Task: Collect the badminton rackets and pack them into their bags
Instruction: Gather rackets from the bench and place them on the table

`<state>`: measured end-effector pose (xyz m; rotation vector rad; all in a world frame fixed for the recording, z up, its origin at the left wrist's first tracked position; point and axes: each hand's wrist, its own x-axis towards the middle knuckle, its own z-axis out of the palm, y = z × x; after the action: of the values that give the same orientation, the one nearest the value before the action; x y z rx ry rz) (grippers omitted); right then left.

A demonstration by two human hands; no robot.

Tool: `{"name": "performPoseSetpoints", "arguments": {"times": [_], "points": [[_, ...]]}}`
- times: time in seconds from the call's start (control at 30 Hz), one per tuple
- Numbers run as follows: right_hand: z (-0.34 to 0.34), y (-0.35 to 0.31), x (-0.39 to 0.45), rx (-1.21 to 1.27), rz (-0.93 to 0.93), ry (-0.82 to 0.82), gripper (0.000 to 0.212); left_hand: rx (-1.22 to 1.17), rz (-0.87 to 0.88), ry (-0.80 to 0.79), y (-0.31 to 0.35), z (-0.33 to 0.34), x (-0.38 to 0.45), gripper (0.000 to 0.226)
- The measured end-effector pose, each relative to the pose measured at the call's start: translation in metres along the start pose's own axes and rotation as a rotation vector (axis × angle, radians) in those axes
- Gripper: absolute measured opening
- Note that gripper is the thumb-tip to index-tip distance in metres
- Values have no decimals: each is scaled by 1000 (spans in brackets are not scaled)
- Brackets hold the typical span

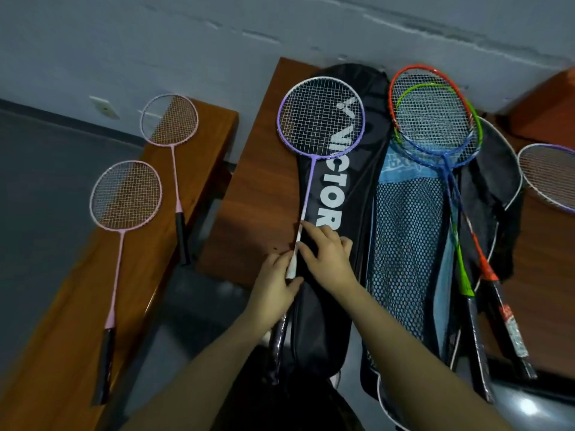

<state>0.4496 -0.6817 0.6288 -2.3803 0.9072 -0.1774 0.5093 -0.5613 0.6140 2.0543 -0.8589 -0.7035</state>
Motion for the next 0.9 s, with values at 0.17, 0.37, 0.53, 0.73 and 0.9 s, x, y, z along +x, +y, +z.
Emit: {"name": "performPoseSetpoints", "arguments": {"times": [0.17, 0.37, 0.53, 0.73, 0.9], "points": [[0, -6, -3, 119, 9, 0, 44, -15, 24, 103, 3, -12, -11, 38], [-25, -12, -12, 251, -45, 105, 38, 16, 153, 203, 28, -16, -30, 42], [-73, 8, -37, 390, -140, 190, 36, 58, 176, 221, 71, 7, -43, 45], [-143, 79, -93, 422, -166, 260, 30, -44, 376, 221, 135, 82, -78, 44], [-187, 141, -127, 369, -152, 278, 32, -82, 402, 227, 178, 152, -97, 40]]}}
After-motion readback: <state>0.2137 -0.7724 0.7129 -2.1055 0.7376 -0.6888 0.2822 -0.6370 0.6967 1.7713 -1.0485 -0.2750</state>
